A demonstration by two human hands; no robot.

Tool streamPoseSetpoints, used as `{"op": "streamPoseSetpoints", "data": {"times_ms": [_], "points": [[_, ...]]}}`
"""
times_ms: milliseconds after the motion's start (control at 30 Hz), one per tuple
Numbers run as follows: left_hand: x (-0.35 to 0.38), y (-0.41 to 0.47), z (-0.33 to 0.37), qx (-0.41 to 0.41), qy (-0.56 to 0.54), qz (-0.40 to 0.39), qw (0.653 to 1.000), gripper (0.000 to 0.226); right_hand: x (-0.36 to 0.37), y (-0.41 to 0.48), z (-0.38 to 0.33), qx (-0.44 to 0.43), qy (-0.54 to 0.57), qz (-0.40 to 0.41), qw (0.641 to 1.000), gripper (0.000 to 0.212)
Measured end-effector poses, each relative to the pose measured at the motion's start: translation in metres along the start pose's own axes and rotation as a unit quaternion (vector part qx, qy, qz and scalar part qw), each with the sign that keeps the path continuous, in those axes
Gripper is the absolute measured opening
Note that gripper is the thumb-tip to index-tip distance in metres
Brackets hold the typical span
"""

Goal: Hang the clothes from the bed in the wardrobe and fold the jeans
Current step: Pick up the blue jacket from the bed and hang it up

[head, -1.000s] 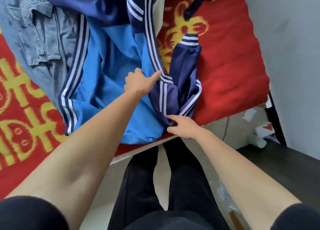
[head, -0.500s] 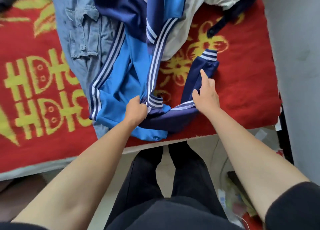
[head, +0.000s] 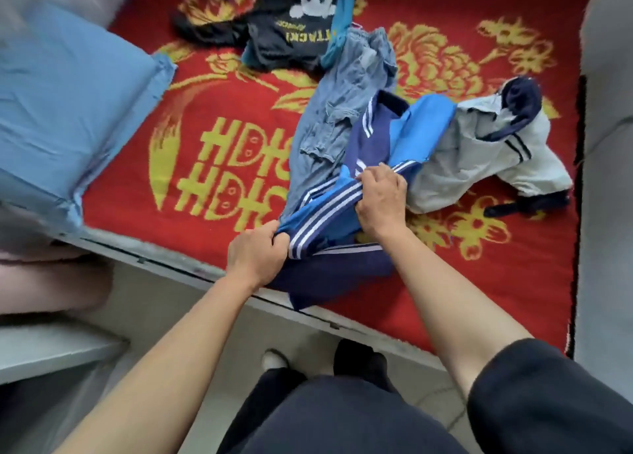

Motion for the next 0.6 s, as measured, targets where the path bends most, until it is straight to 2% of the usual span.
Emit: {"op": "streamPoseSetpoints", "data": {"times_ms": [100, 167, 267, 367, 500, 600], "points": [[-0.03, -0.033, -0.037, -0.035, 0.078, 0.063, 0.994, 0.068, -0.03, -0.027, -0.063, -0.051, 0.029, 0.079, 0.995, 0.03], [-0.05, -0.054, -0.061, -0.069, 0.099, 0.107, 0.987, 0.076, -0.049, -0.046, -0.11, -0.092, 0.056, 0.127, 0.986, 0.022], [-0.084, -0.093, -0.109, -0.123, 0.025, 0.176, 0.976, 0.057, -0.068, -0.078, -0.192, -0.164, 0.055, 0.179, 0.968, 0.027], [-0.122, -0.149, -0.166, -0.127, -0.076, 0.238, 0.96, 0.044, -0.08, -0.111, -0.285, -0.228, 0.06, 0.212, 0.948, 0.03], [-0.175, -0.258, -0.279, -0.186, -0.061, 0.383, 0.903, 0.033, -0.069, -0.155, -0.422, -0.318, 0.052, 0.187, 0.928, 0.021], [-0.203, -0.347, -0.357, -0.25, -0.054, 0.465, 0.848, 0.026, -0.044, -0.187, -0.522, -0.383, 0.045, 0.138, 0.913, 0.016]]}}
Point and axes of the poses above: each hand's wrist, its own y-axis towards the middle knuckle, its own x-axis out of the palm, z = x × y, the point moved 3 cm from there along y, towards the middle knuckle, and after that the axes turned 12 degrees about -z, right-handed, at the moved point
